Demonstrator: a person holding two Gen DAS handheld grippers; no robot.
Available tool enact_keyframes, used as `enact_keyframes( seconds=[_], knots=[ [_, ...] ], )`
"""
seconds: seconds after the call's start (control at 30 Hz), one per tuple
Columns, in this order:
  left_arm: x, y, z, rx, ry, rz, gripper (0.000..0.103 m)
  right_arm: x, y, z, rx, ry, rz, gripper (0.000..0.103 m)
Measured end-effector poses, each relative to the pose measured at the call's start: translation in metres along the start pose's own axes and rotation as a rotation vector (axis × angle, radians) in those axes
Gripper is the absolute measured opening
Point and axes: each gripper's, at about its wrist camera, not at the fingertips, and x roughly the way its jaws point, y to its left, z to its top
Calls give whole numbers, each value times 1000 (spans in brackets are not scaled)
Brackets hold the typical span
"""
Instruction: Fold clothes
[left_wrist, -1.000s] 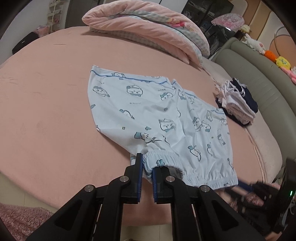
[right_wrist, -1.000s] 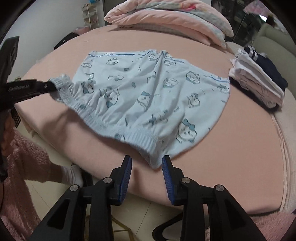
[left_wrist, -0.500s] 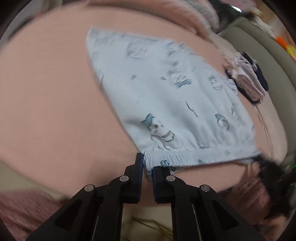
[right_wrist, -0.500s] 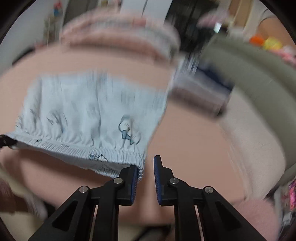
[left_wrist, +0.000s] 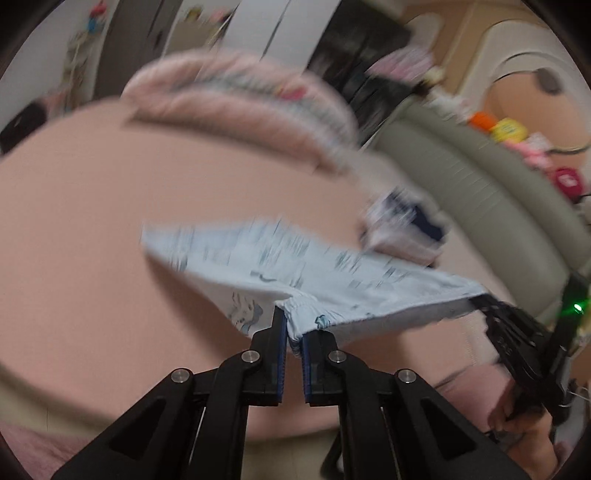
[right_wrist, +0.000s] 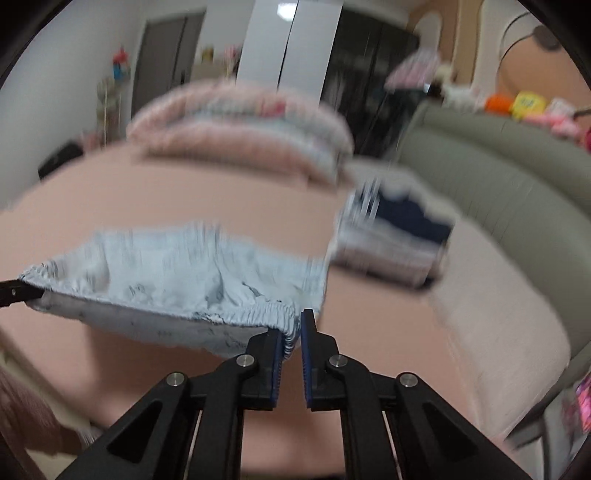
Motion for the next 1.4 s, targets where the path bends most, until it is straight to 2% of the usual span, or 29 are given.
enact_keyframes(
  seconds=[0.1,0.17,0.2,0.27,0.37,0.4,0.47,0.53,0.63,0.73,0.83,0.93,1.03,1.1,1.13,1.2,1.27,1.4],
  knots=[
    [-57,-21,39,39,-129,-76,5,-43,-29,49,99,-79,113,5],
    [-72,-24,64,34,-153,-99,5,-70,-46,81,136,-128,193,5],
    [-69,-22,72,26,-137,-103,5,-74,-51,93,146,-131,227,5],
    [-44,-12,91,5,-81,-99,5,-63,-57,115,154,-91,283,5],
    [10,9,121,-47,13,-70,5,-8,-57,135,145,30,302,6],
    [25,14,135,-53,28,-62,5,12,-55,142,148,69,307,6],
    [18,5,169,-13,-20,-56,5,29,-54,167,141,72,305,6],
    [-7,-14,202,54,-114,-56,5,21,-55,198,130,0,305,6],
    [-63,-48,237,185,-290,-35,5,-17,-60,248,115,-165,282,6],
    [-89,-55,232,223,-337,0,7,-55,-64,268,139,-292,296,6],
    [-74,-43,190,206,-268,49,7,-60,-58,245,155,-293,307,6],
    [-28,-14,120,162,-108,111,7,-31,-41,182,165,-187,302,6],
    [41,29,45,71,103,145,7,29,-15,92,176,15,271,6],
    [87,57,-1,19,241,186,7,81,-3,28,224,187,276,6],
    [102,65,-17,4,285,196,7,103,2,2,240,255,273,6],
    [124,74,-44,8,362,228,7,131,11,-36,247,357,252,6],
    [131,72,-58,42,394,260,7,142,17,-60,240,420,240,6],
    [130,69,-63,49,413,243,7,147,17,-76,210,476,215,6]
  ],
)
